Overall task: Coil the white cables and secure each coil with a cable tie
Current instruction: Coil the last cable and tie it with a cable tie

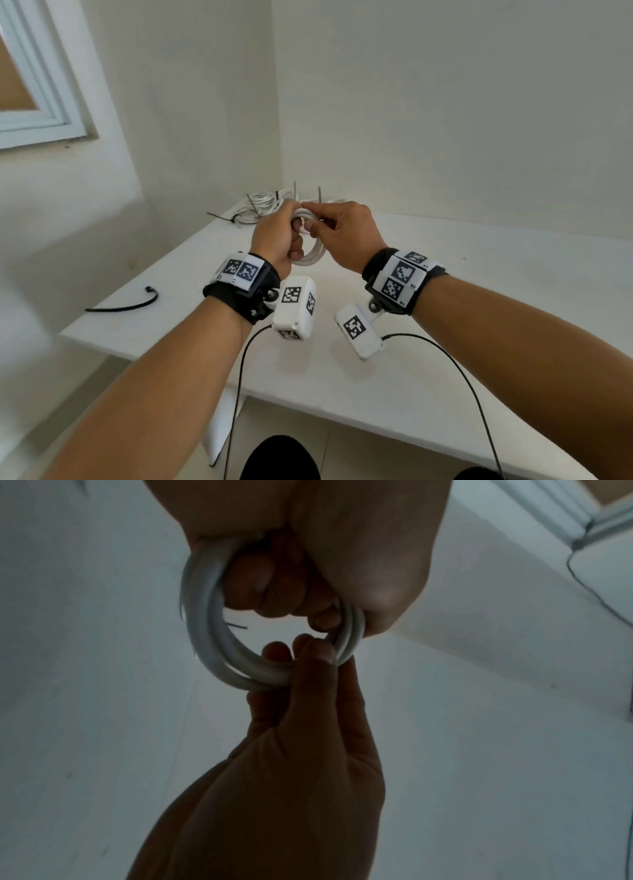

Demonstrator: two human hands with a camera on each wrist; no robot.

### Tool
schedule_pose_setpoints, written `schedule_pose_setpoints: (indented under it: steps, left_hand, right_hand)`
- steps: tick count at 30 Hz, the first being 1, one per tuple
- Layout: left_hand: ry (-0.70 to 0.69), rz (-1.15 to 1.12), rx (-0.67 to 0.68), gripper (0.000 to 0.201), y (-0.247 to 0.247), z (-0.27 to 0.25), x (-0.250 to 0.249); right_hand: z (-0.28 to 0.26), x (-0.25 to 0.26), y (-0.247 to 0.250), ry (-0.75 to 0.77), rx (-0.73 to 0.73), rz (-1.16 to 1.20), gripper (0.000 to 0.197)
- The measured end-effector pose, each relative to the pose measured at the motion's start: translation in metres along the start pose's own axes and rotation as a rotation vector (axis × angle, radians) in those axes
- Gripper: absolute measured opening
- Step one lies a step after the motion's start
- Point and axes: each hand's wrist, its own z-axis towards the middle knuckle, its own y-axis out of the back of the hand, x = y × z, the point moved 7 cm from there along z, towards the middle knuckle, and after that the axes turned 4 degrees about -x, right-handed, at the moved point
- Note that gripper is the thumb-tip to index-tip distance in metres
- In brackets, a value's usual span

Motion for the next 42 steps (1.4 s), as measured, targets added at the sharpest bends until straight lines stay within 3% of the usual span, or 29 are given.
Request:
schedule_pose_setpoints:
  steps: [4,7,10,16,20,25,32,37,42]
  left_hand:
    - [0.002,-0.052,-0.122,0.036,0.063,0.012,-0.006]
    - [-0.041,-0.070,-0.284,0.028,0.126,0.017,-0.017]
    - [-0.067,-0.106,-0.463,0.026,0.197,0.014,-0.029]
    - [-0.053,-0.098,-0.709,0.027,0.314,-0.006,-0.041]
    - [-0.031,-0.124,-0.759,0.027,0.351,-0.016,-0.037]
    - [-0.033,-0.142,-0.749,0.029,0.356,-0.019,-0.032]
    - [-0.030,-0.121,-0.677,0.029,0.336,-0.012,-0.036]
    - [-0.036,-0.088,-0.578,0.030,0.303,-0.001,-0.038]
    - [-0.015,-0.081,-0.462,0.029,0.229,0.015,-0.026]
  right_hand:
    - [0.018,0.030,-0.055,0.065,0.160,-0.079,0.024]
    - [0.028,0.046,-0.098,0.027,0.242,-0.063,0.038]
    - [0.029,0.061,-0.145,0.051,0.350,-0.080,0.029]
    - [0.004,0.097,-0.235,0.260,0.693,-0.267,0.020]
    - [-0.006,0.114,-0.285,0.372,0.841,-0.399,0.035]
    - [-0.004,0.110,-0.315,0.349,0.914,-0.481,0.040]
    - [-0.001,0.101,-0.311,0.344,0.912,-0.497,0.017]
    - [0.013,0.082,-0.249,0.284,0.793,-0.426,0.015]
    - [0.026,0.019,-0.162,-0.009,0.638,-0.348,0.021]
